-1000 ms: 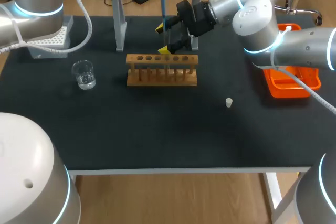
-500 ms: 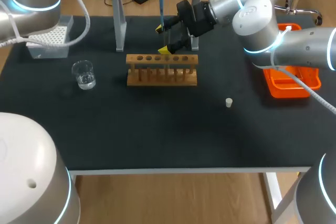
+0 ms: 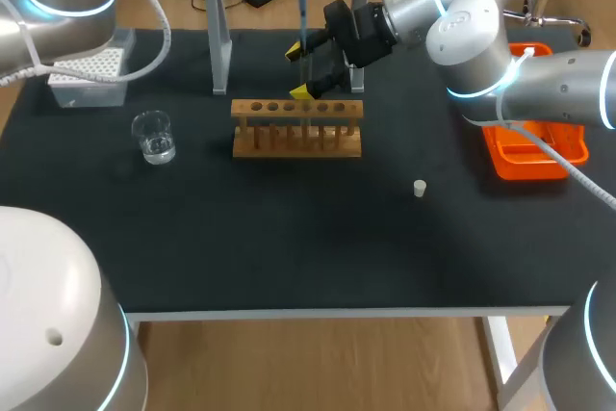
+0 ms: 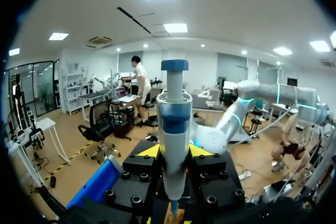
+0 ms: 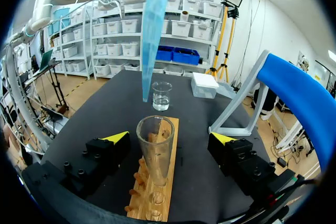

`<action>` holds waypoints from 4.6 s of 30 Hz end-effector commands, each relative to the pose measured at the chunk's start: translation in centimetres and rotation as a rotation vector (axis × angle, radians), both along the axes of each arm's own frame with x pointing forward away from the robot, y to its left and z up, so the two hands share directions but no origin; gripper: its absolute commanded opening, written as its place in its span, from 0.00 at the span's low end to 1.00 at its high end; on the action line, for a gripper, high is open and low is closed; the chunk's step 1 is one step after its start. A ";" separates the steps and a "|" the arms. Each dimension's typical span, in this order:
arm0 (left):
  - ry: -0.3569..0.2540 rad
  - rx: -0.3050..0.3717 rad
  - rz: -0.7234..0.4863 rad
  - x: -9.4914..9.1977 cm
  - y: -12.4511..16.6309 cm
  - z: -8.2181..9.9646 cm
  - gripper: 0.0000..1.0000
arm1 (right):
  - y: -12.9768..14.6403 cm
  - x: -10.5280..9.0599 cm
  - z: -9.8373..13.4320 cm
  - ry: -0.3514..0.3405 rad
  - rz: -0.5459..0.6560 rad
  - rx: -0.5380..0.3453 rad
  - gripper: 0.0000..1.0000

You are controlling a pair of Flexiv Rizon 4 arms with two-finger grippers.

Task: Invert the test tube, pick up the pipette, mount the tip to pipette, aspirate from beaker and dispense into the tube, eject the tip, return the pipette, and cap with the stopper.

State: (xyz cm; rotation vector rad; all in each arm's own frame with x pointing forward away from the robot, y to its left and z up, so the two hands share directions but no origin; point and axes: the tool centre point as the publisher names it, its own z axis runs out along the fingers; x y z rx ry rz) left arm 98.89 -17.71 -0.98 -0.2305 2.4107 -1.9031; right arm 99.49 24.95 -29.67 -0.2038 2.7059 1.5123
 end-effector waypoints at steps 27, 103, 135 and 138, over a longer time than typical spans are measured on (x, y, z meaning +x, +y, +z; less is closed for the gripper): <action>0.022 -0.032 0.008 0.8 0.4 -2.0 0.00 | -0.1 0.1 0.1 0.002 0.003 -0.003 1.00; 0.005 -0.024 0.026 0.7 -0.3 -1.9 0.00 | -0.1 0.1 0.1 0.002 0.003 -0.003 1.00; -0.010 -0.030 0.067 0.2 0.5 -3.6 0.00 | -0.1 0.1 0.1 0.002 0.003 -0.003 1.00; -0.014 -0.030 0.065 0.4 0.5 -3.8 0.00 | -0.1 0.1 0.1 0.002 0.003 -0.003 1.00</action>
